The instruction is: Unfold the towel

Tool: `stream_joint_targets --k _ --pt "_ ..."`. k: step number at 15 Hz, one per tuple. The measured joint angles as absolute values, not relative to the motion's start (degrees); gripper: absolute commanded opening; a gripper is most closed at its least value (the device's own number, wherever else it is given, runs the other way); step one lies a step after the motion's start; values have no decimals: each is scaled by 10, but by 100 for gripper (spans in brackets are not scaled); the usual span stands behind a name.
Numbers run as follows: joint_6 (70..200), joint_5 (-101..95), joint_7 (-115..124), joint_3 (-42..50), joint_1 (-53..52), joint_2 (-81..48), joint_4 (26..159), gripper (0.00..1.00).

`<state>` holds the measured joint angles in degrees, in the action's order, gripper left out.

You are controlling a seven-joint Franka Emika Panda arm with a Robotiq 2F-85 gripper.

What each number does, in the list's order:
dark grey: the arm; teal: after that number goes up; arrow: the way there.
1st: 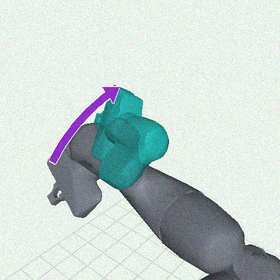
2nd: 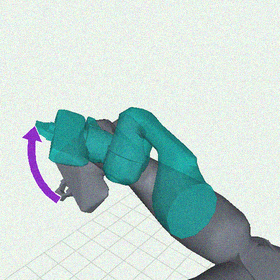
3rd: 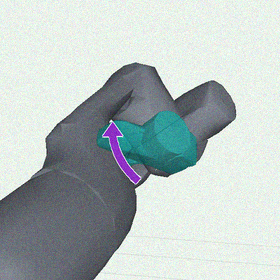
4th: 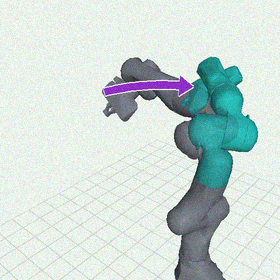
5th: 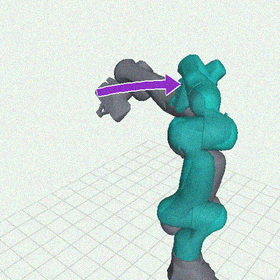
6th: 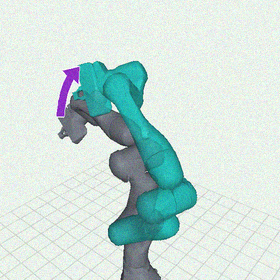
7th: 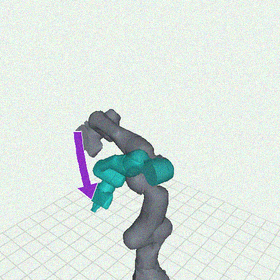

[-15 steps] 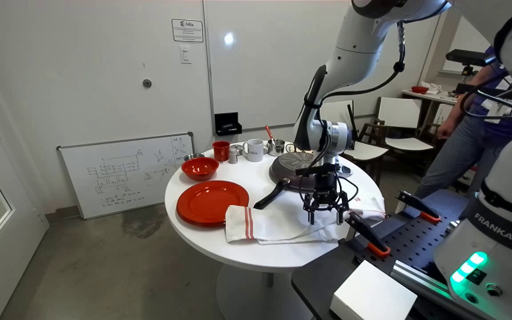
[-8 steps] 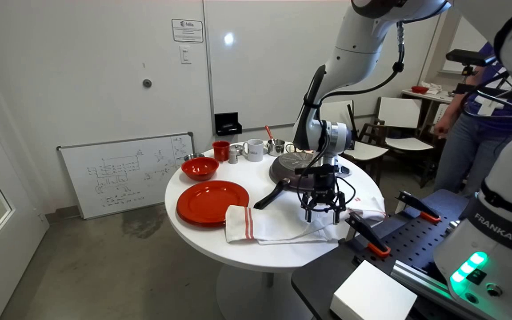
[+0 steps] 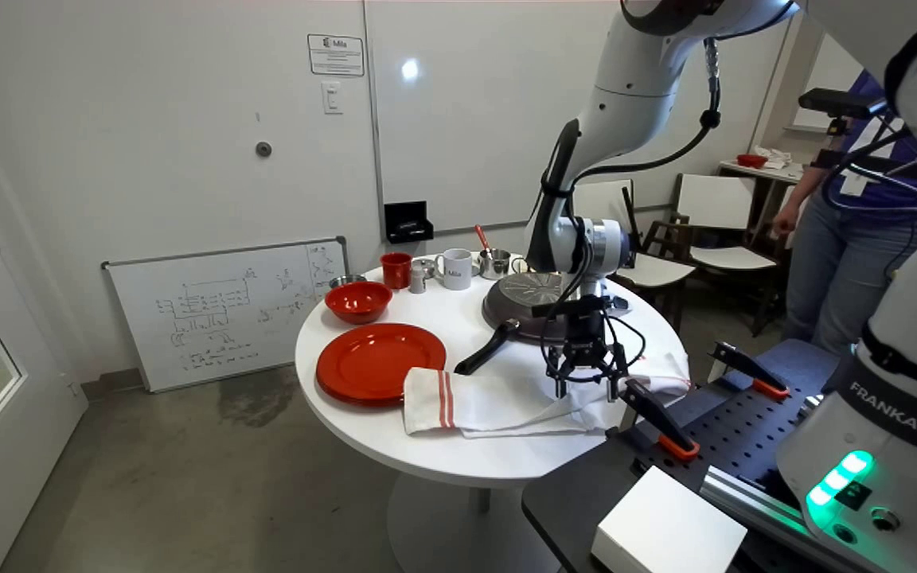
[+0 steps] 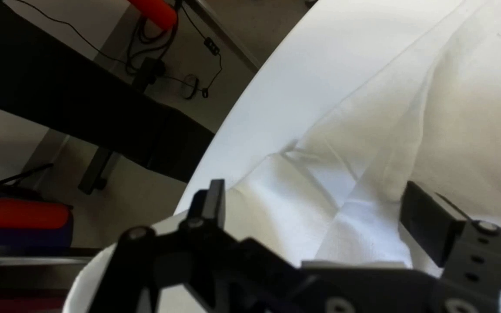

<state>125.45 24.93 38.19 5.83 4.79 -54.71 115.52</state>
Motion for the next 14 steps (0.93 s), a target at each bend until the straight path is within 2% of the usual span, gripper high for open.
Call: stream_joint_targets --k 14 --pt "1295 202 459 96 -10 -547 1154 100"
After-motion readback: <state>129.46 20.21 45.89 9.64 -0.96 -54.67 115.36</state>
